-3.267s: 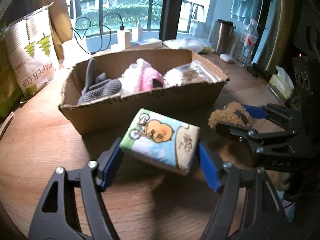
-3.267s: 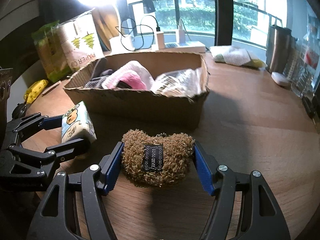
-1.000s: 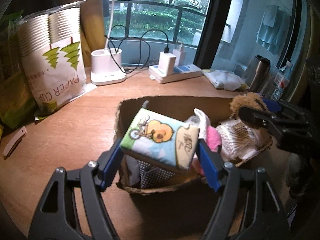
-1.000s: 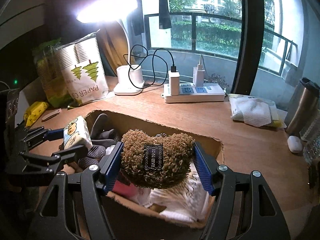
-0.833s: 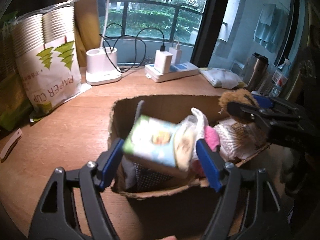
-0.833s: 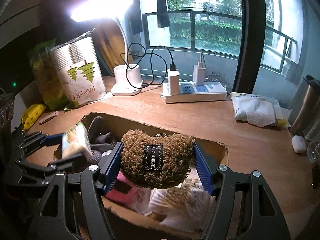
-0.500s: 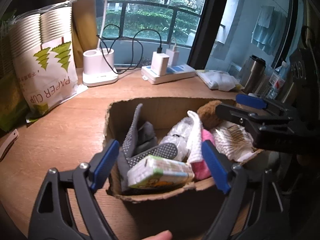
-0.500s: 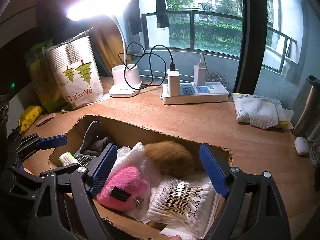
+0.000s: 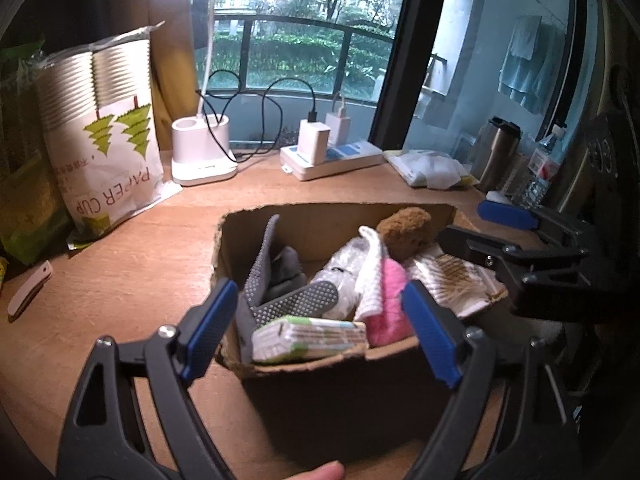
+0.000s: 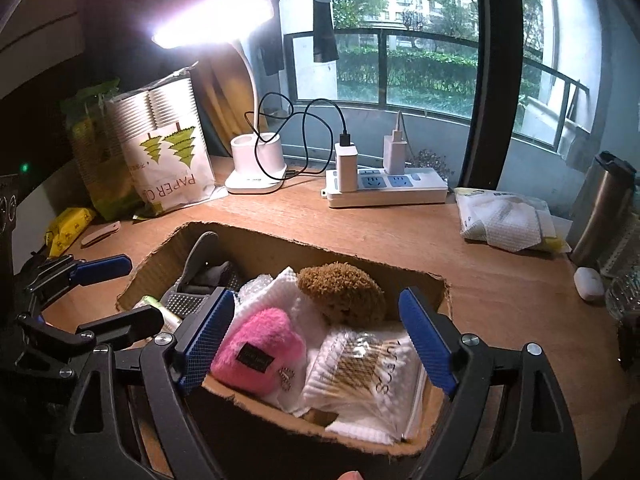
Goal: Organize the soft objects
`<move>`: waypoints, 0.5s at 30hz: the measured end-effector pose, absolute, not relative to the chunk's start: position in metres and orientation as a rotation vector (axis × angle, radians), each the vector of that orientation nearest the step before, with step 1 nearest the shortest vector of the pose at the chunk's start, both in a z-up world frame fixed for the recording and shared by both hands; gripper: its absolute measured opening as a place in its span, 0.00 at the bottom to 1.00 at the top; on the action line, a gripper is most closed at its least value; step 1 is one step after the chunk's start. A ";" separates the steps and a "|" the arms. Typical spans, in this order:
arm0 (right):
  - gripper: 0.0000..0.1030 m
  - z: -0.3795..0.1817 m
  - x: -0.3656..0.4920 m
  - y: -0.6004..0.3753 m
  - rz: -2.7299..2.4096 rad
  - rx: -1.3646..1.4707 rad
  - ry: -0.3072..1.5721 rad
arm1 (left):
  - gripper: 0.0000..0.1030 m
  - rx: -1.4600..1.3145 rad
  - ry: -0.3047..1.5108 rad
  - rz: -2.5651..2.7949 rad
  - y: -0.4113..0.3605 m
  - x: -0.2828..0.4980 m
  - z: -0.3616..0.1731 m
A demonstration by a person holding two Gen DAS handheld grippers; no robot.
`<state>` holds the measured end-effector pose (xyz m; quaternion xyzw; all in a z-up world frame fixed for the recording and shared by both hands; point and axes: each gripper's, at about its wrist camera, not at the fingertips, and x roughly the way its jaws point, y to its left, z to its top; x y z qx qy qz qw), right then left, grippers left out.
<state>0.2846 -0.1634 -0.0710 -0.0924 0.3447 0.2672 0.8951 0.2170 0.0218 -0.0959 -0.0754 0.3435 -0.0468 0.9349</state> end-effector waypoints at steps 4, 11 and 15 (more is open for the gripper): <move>0.84 -0.066 0.273 -0.168 0.549 -0.194 0.704 | 0.84 -0.149 0.688 -0.096 0.019 0.207 -0.090; 0.84 -0.059 0.254 -0.177 0.542 -0.193 0.686 | 0.84 -0.139 0.666 -0.099 0.011 0.193 -0.082; 0.84 -0.055 0.244 -0.182 0.535 -0.193 0.675 | 0.84 -0.134 0.657 -0.103 0.007 0.183 -0.079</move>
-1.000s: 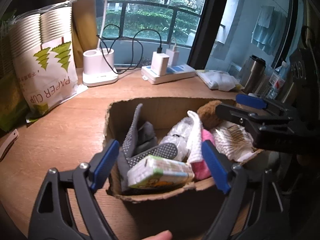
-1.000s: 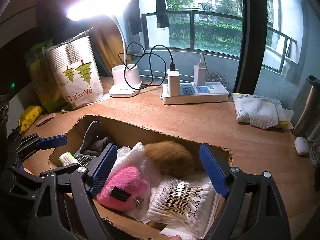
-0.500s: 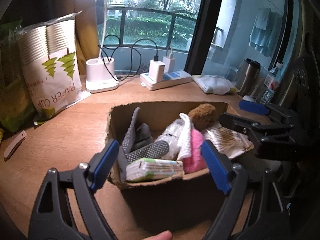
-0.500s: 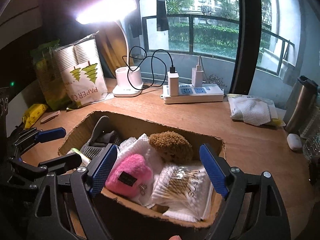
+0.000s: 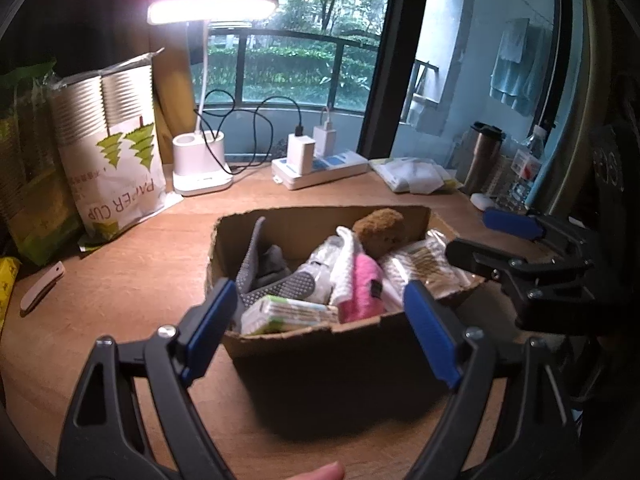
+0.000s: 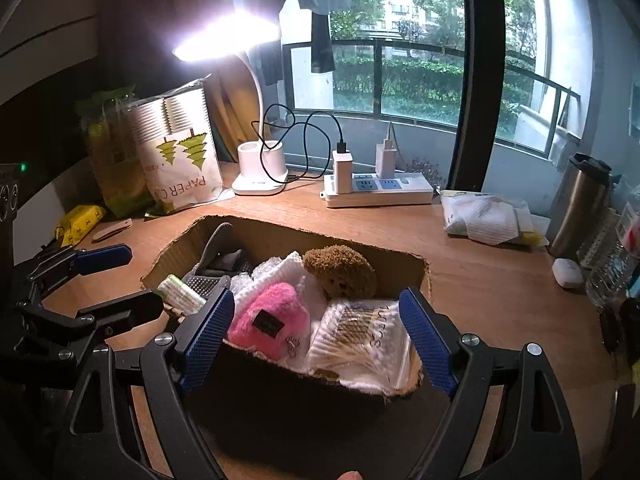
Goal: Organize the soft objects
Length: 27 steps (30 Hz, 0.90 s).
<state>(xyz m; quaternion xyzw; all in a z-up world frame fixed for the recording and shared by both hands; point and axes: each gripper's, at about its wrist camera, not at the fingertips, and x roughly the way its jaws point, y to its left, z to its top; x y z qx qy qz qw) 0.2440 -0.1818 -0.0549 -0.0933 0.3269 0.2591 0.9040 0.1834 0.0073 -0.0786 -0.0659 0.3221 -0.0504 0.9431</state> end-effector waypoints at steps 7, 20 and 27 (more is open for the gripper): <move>0.84 -0.049 0.224 -0.192 0.520 -0.188 0.654 | 0.84 -0.118 0.635 -0.109 0.001 0.165 -0.071; 0.84 -0.040 0.188 -0.209 0.490 -0.171 0.615 | 0.84 -0.093 0.604 -0.113 -0.007 0.133 -0.062; 0.84 -0.034 0.172 -0.220 0.469 -0.163 0.591 | 0.84 -0.082 0.583 -0.111 -0.008 0.117 -0.056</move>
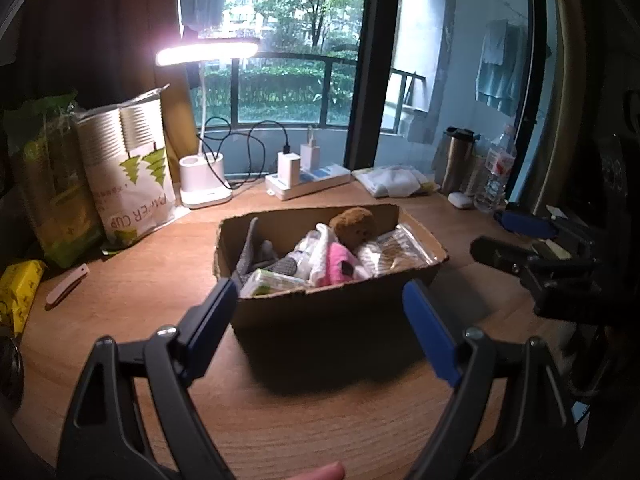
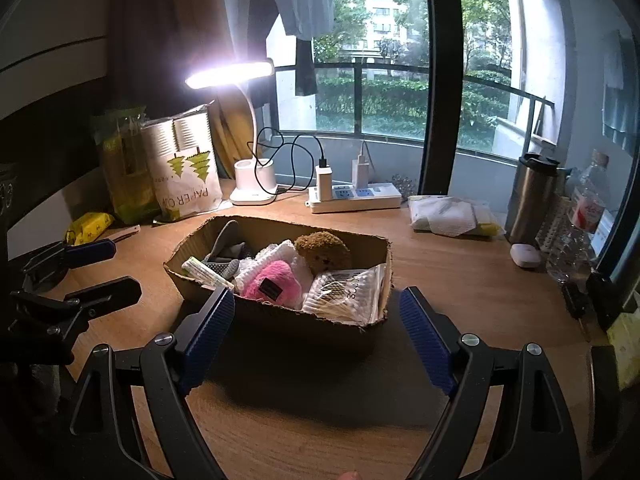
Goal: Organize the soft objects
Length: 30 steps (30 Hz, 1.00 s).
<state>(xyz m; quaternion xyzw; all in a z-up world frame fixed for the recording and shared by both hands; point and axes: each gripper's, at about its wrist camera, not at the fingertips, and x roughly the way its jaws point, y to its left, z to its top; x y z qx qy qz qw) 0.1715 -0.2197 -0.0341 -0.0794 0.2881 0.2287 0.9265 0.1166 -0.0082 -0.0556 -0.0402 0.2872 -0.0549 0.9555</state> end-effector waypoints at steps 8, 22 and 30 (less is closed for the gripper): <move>0.84 -0.020 0.152 -0.226 0.457 -0.164 0.546 | 0.84 -0.065 0.539 -0.114 -0.014 0.098 -0.042; 0.84 0.020 0.125 -0.228 0.454 -0.172 0.436 | 0.85 -0.040 0.399 -0.111 -0.016 0.075 0.003; 0.89 0.047 0.123 -0.230 0.438 -0.156 0.384 | 0.99 -0.045 0.328 -0.092 -0.013 0.072 0.033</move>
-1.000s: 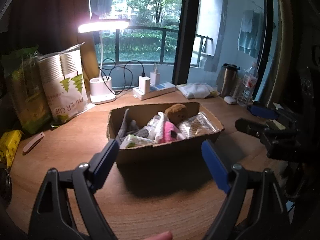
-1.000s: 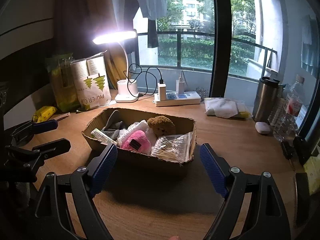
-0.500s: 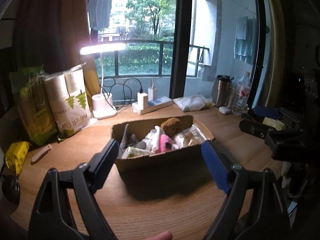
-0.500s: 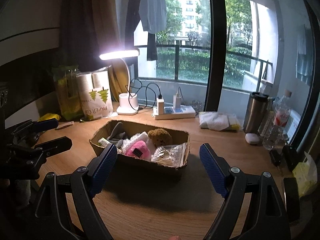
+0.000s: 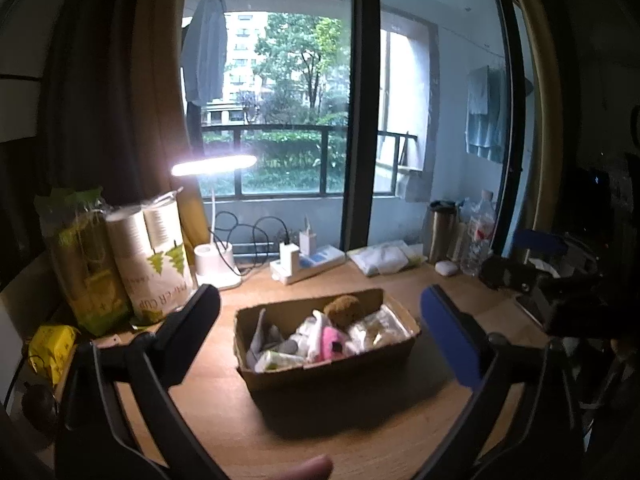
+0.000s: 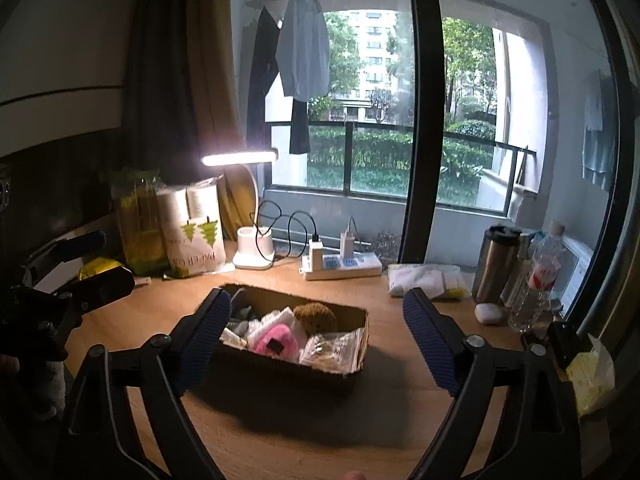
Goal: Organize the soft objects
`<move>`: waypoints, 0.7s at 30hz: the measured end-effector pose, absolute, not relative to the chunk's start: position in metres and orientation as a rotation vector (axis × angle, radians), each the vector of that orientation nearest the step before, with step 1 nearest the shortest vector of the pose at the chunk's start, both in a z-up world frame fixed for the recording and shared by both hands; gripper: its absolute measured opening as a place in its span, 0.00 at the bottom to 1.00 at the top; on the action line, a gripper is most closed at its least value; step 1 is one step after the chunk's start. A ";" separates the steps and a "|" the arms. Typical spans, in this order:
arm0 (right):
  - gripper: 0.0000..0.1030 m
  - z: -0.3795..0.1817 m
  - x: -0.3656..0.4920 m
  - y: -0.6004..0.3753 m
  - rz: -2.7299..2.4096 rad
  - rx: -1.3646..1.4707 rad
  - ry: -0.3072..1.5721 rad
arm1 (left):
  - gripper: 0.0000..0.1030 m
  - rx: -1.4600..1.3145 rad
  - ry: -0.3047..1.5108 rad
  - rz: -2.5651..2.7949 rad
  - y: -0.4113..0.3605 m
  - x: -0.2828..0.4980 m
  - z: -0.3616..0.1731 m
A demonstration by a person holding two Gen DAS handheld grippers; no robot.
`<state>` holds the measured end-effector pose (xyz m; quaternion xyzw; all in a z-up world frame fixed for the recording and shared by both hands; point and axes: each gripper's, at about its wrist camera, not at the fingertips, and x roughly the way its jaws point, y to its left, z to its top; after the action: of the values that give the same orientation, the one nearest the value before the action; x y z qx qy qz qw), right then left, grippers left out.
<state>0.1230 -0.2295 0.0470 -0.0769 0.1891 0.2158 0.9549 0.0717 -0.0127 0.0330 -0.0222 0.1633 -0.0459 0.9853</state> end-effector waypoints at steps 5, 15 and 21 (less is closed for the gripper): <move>0.90 0.062 0.120 -0.231 0.428 -0.154 0.352 | 0.99 -0.056 0.291 -0.068 -0.003 0.070 0.049; 0.90 0.086 0.120 -0.230 0.394 -0.166 0.301 | 0.99 -0.071 0.245 -0.019 0.009 0.067 0.066; 0.91 0.088 0.121 -0.230 0.390 -0.167 0.293 | 0.99 -0.085 0.234 0.018 0.016 0.066 0.069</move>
<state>0.1214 -0.2299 0.0883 -0.0825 0.1451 0.1930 0.9669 0.0662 0.0156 0.0694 -0.0423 0.1168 0.0092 0.9922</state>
